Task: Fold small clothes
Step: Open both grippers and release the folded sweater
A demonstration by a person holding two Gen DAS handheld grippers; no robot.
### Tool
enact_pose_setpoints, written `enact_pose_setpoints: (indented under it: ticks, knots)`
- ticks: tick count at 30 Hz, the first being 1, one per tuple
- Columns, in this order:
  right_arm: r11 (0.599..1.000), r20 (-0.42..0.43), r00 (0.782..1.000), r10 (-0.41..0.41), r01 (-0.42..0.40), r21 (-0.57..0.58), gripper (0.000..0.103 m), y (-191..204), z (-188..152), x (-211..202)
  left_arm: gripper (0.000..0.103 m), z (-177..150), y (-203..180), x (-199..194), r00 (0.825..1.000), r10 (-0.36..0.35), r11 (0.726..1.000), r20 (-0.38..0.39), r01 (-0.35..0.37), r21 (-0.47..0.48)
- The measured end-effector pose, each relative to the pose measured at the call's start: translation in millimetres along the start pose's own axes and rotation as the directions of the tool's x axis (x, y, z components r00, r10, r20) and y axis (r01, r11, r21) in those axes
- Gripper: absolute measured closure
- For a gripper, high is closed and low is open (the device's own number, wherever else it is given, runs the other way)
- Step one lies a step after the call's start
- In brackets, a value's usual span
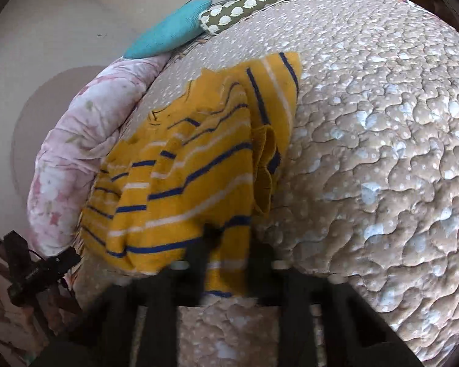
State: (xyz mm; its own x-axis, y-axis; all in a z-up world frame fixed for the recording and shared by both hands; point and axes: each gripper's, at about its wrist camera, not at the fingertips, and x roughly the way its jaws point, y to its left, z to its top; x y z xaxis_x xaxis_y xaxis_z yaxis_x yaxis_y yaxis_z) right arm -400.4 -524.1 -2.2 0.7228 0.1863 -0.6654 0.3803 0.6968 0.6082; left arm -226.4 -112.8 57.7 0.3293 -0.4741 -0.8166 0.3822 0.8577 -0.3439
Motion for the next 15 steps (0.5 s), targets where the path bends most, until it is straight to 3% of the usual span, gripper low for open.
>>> enact_pose_setpoints:
  ticks: [5,7,11,15]
  knots:
    - [0.976,0.055,0.978,-0.203,0.206,-0.064,0.099,-12.8,-0.8,-35.1,0.033,-3.3,2.0,-16.7,0.997,0.059,0.997,0.053,-0.061,0.045]
    - [0.969,0.024,0.973,-0.228,0.229,-0.089,0.096,-12.1,-8.3,-32.9,0.032,-0.6,7.0,-15.1,0.997,0.065,0.997,0.052,-0.067,0.044]
    - [0.959,0.071,0.965,-0.252,0.259,-0.116,0.091,-1.2,-22.1,-43.8,0.032,8.0,15.4,-5.6,0.997,0.066,0.997,0.029,-0.067,0.024]
    - [0.956,0.114,0.960,-0.255,0.268,-0.122,0.089,4.4,-30.2,-58.5,0.032,26.7,12.5,8.4,0.989,0.138,0.986,0.061,-0.143,0.090]
